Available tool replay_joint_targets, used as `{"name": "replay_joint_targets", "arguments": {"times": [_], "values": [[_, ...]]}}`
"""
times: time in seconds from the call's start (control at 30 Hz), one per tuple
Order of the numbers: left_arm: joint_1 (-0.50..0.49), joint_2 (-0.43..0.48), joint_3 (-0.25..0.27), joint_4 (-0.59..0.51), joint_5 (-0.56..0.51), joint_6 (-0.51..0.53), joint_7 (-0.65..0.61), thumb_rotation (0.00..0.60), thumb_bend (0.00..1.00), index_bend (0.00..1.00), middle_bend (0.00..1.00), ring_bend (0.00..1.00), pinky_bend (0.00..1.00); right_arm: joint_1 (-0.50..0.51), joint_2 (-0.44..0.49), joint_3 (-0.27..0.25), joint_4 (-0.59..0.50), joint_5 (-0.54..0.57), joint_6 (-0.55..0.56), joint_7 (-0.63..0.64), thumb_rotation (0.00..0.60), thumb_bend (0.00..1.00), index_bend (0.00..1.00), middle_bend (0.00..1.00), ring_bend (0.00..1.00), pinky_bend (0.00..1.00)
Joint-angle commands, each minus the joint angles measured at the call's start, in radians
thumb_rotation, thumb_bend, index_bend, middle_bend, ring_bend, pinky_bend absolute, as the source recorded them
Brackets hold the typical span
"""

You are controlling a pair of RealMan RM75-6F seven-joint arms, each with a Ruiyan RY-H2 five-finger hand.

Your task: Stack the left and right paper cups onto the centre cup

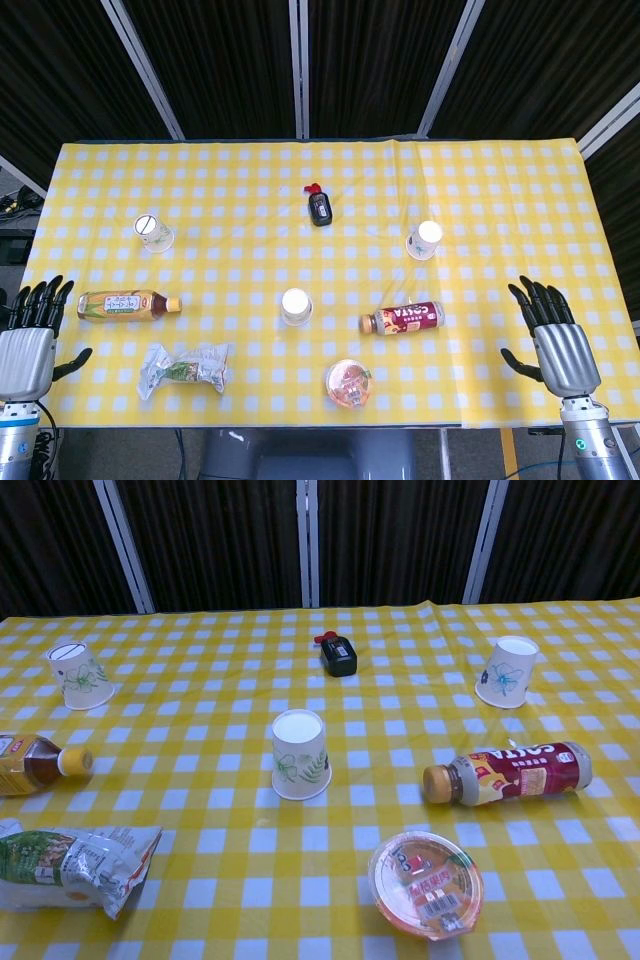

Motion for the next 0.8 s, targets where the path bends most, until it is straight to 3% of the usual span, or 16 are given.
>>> {"name": "replay_joint_targets", "arguments": {"times": [0.03, 0.6, 0.8], "values": [[0.0, 0.0, 0.0, 0.0, 0.0, 0.0, 0.001, 0.6, 0.0, 0.0, 0.0, 0.0, 0.0, -0.001, 0.001, 0.0, 0.0, -0.001, 0.002, 0.001, 0.6, 0.12, 0.0, 0.0, 0.0, 0.0], [-0.018, -0.001, -0.002, -0.003, 0.0, -0.028, 0.011, 0.6, 0.02, 0.0, 0.0, 0.0, 0.0, -0.001, 0.014, 0.014, 0.007, 0.013, 0.007, 0.025, 0.6, 0.12, 0.0, 0.0, 0.0, 0.0], [-0.077, 0.031, -0.056, -0.029, -0.049, -0.103, 0.007, 0.6, 0.16, 0.02, 0.0, 0.0, 0.0, 0.005, 0.021, 0.029, 0.019, 0.035, 0.0, 0.046, 0.6, 0.12, 0.0, 0.0, 0.0, 0.0]]}}
